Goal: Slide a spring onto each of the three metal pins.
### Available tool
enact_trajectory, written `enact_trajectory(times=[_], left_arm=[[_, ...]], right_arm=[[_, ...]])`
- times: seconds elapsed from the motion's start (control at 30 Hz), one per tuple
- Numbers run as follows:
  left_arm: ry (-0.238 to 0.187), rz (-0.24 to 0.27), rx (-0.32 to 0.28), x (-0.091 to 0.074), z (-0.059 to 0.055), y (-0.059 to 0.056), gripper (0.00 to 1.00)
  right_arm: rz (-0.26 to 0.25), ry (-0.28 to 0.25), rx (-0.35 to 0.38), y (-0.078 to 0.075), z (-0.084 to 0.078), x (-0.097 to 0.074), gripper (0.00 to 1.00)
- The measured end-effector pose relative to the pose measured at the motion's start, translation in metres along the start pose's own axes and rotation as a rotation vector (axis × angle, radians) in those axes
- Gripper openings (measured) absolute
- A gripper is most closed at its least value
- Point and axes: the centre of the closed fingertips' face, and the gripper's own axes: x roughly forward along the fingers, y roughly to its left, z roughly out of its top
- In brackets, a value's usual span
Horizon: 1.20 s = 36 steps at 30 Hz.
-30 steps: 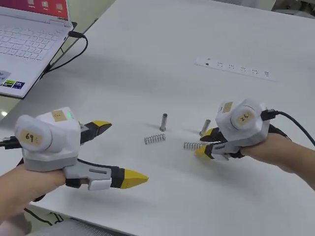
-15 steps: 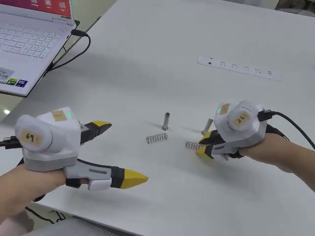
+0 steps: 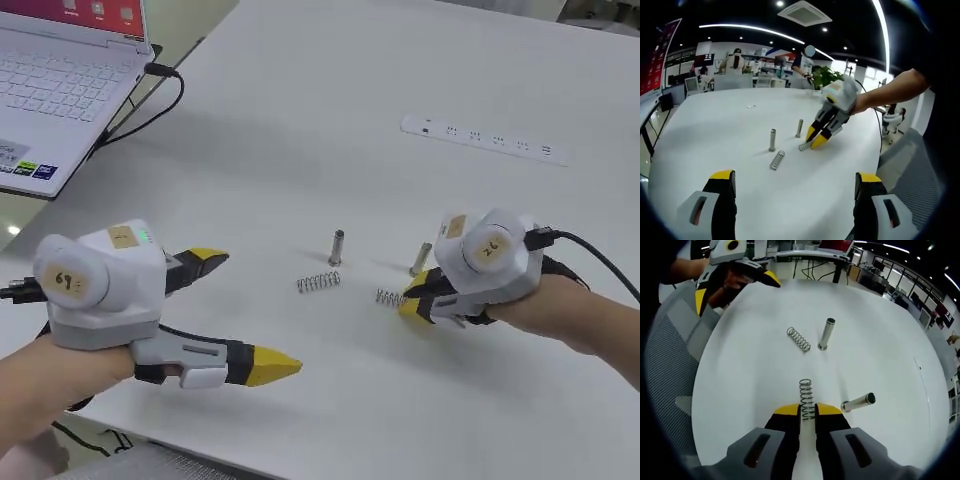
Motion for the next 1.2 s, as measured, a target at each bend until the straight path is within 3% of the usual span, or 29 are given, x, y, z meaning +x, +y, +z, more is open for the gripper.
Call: enact_trajectory(times=[0.6,0.97,1.2], left_arm=[[0.007,-0.030,0.020,0.003,0.004,-0.009,0.96],[0.012,-0.093,0.052,0.019,0.013,-0.028,0.94],[0.024,-0.152,0.093,0.033,0.020,-0.044,0.92]], right_arm=[[-0.015,-0.024,-0.001,0.004,-0.009,-0.015,0.08],[-0.021,-0.067,-0.026,0.011,-0.008,-0.041,0.08],[-0.016,-0.104,-0.073,0.023,0.007,-0.065,0.08]])
